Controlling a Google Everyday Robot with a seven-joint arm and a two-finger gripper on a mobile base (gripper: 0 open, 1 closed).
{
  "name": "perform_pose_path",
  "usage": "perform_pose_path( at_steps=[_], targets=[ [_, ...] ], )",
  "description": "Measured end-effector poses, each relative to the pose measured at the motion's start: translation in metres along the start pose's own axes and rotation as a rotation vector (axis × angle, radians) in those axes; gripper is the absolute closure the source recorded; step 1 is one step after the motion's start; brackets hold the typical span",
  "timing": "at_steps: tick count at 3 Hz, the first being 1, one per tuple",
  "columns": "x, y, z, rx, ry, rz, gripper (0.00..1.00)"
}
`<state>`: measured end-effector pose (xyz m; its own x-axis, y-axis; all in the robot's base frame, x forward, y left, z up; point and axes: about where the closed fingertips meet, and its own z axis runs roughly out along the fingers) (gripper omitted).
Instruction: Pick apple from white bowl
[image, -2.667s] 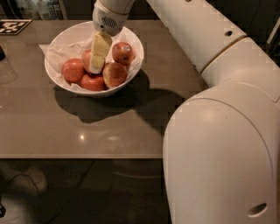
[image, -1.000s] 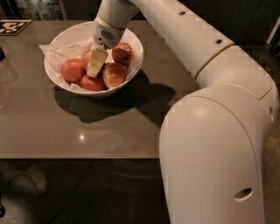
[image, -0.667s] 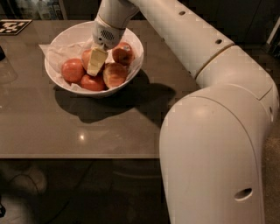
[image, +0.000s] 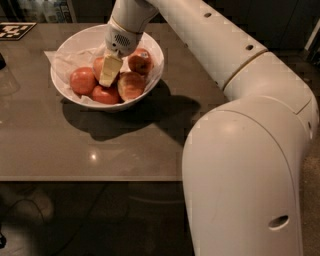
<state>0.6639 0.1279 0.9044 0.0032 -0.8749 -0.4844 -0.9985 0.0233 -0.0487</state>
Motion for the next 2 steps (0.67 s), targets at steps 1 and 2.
perform_pose_path(
  at_steps=[1, 2],
  targets=[
    [-0.009, 0.006, -0.030, 0.078, -0.032, -0.009, 1.00],
    [-0.017, 0.016, -0.069, 0.159, -0.071, -0.017, 1.00]
  ],
)
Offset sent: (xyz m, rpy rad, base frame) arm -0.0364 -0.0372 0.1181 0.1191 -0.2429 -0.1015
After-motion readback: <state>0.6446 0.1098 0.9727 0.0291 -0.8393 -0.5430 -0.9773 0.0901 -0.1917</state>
